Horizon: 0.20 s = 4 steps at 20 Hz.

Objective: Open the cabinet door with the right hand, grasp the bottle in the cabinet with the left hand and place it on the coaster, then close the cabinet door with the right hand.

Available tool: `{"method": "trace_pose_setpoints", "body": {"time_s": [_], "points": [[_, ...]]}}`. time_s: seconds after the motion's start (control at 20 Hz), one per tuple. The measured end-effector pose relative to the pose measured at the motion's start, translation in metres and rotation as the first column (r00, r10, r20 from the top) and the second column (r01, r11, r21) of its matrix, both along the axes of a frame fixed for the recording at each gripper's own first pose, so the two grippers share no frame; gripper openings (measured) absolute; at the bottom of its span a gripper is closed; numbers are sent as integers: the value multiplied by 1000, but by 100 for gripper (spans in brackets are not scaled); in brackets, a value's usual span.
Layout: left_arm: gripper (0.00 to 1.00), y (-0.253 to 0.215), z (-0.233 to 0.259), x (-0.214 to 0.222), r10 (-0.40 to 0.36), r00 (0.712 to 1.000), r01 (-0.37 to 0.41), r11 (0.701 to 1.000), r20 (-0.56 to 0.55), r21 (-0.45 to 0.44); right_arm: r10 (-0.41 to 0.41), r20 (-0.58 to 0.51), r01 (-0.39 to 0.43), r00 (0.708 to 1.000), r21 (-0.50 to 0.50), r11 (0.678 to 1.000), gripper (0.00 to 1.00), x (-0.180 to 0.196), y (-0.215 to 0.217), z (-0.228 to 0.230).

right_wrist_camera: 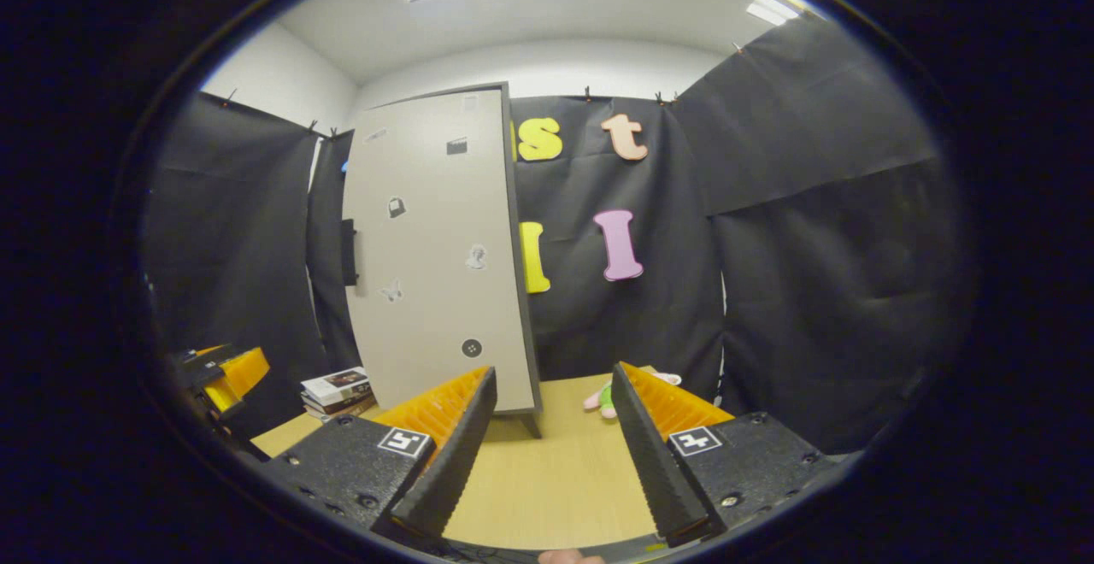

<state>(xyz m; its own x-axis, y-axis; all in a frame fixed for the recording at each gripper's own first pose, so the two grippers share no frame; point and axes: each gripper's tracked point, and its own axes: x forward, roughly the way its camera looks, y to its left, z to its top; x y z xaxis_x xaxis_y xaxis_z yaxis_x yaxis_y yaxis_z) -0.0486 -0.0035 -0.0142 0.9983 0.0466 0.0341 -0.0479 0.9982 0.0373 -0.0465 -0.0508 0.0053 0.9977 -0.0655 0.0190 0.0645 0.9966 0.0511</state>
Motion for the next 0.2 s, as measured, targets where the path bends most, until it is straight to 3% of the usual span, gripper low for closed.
{"method": "trace_pose_setpoints", "body": {"time_s": [0.2], "points": [[95, 1, -3, -1, -1, 1000, 1, 1000, -7, 5, -2, 8, 2, 1000, -15, 1000, 87, -1, 0, 2]]}}
